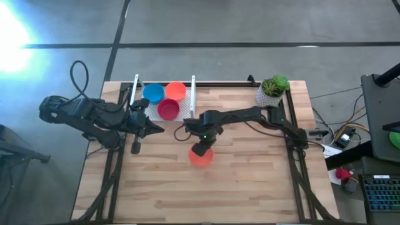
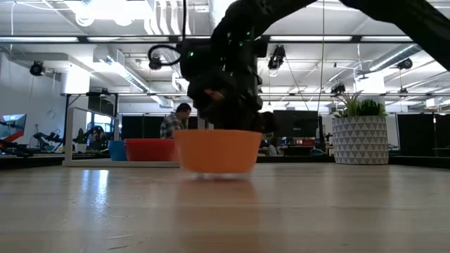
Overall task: Pick & Place Mini bowls
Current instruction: Stack the orange bowl on the stacked orange bowls on the shelf
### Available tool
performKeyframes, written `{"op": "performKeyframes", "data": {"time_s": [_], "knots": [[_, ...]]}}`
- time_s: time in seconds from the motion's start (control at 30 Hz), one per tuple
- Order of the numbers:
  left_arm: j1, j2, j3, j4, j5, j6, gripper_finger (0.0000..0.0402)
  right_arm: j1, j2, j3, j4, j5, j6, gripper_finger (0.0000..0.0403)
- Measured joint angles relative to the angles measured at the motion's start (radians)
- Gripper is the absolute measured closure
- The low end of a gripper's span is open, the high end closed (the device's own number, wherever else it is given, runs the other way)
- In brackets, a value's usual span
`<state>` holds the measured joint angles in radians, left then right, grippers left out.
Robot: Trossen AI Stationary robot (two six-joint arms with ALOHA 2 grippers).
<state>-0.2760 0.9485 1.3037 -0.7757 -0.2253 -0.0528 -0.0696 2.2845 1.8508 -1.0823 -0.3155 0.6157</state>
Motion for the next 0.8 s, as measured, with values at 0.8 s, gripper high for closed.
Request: {"op": "performKeyframes", "data": {"time_s": [0.8], "knots": [[0.0, 0.0, 0.0, 0.008, 0.0, 0.0, 0.0402, -0.003, 0.08, 0.185, -0.063, 0.003, -0.1, 0.0339]]}}
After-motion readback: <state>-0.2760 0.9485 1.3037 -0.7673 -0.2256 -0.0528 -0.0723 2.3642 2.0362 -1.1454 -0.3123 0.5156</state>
